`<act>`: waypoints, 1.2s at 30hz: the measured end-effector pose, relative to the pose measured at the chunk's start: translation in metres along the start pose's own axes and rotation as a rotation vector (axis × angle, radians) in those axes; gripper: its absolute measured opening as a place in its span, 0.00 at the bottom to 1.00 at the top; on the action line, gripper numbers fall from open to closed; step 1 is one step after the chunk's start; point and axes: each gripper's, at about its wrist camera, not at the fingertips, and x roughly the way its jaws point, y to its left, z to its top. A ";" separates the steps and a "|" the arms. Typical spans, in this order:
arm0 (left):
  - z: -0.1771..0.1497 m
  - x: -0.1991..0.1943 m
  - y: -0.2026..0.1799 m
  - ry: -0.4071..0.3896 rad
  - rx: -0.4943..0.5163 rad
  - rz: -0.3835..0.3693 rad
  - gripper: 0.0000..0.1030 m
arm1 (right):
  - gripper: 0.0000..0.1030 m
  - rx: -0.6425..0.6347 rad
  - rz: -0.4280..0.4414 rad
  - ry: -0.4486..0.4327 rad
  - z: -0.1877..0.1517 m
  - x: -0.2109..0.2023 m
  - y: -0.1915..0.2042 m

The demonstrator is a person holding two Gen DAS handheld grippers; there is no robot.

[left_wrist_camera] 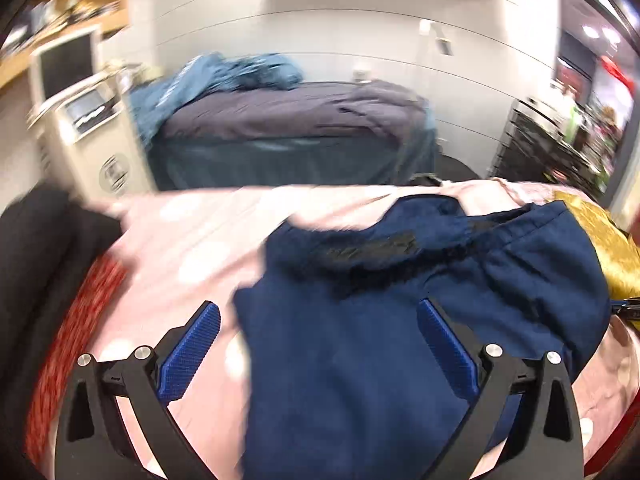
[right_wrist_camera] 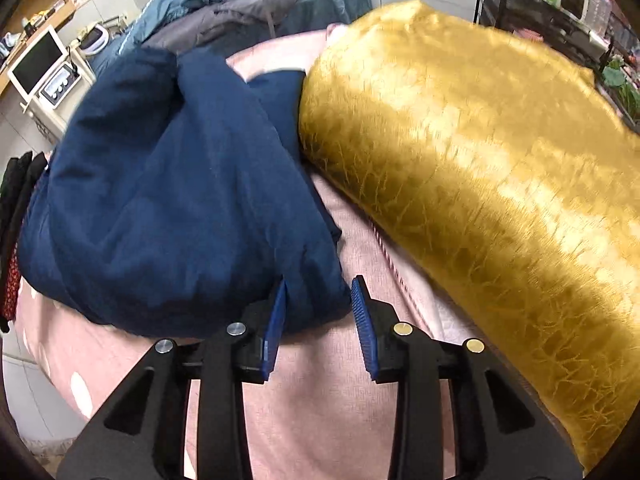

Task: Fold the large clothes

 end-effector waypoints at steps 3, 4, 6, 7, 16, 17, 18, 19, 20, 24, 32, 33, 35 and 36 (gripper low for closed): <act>-0.021 0.007 0.018 0.087 0.019 0.070 0.94 | 0.35 -0.070 -0.013 -0.122 0.023 -0.021 0.022; -0.026 0.008 0.020 0.100 0.011 0.078 0.94 | 0.45 -0.085 -0.011 -0.144 0.030 -0.025 0.027; -0.037 0.012 0.024 0.128 -0.026 0.055 0.94 | 0.59 -0.115 -0.007 -0.166 0.051 -0.026 0.043; -0.040 0.015 0.024 0.138 -0.033 0.048 0.94 | 0.59 -0.118 -0.018 -0.161 0.059 -0.020 0.046; -0.050 0.039 0.017 0.193 -0.104 -0.038 0.31 | 0.15 -0.041 0.107 -0.012 0.117 0.054 0.060; -0.050 0.038 0.022 0.196 -0.108 -0.041 0.27 | 0.12 -0.065 0.103 -0.034 0.119 0.047 0.060; -0.052 0.038 0.024 0.201 -0.112 -0.046 0.26 | 0.11 -0.068 0.056 -0.069 0.121 0.041 0.055; -0.054 0.038 0.027 0.207 -0.118 -0.052 0.26 | 0.10 -0.038 0.028 -0.080 0.124 0.038 0.047; -0.057 0.040 0.030 0.210 -0.131 -0.059 0.26 | 0.09 0.029 0.025 -0.078 0.127 0.041 0.030; -0.061 0.047 0.035 0.198 -0.215 -0.067 0.26 | 0.02 0.364 0.098 -0.026 0.115 0.066 -0.030; -0.054 0.043 0.035 0.187 -0.269 0.024 0.57 | 0.69 0.056 -0.100 -0.154 0.116 0.024 0.029; -0.053 0.037 0.034 0.173 -0.264 0.054 0.66 | 0.73 0.056 -0.109 -0.191 0.115 0.013 0.029; -0.049 0.017 0.029 0.115 -0.239 0.130 0.72 | 0.73 0.032 -0.097 -0.262 0.110 -0.007 0.034; -0.047 0.009 0.024 0.095 -0.219 0.162 0.77 | 0.73 0.011 -0.091 -0.262 0.110 -0.009 0.039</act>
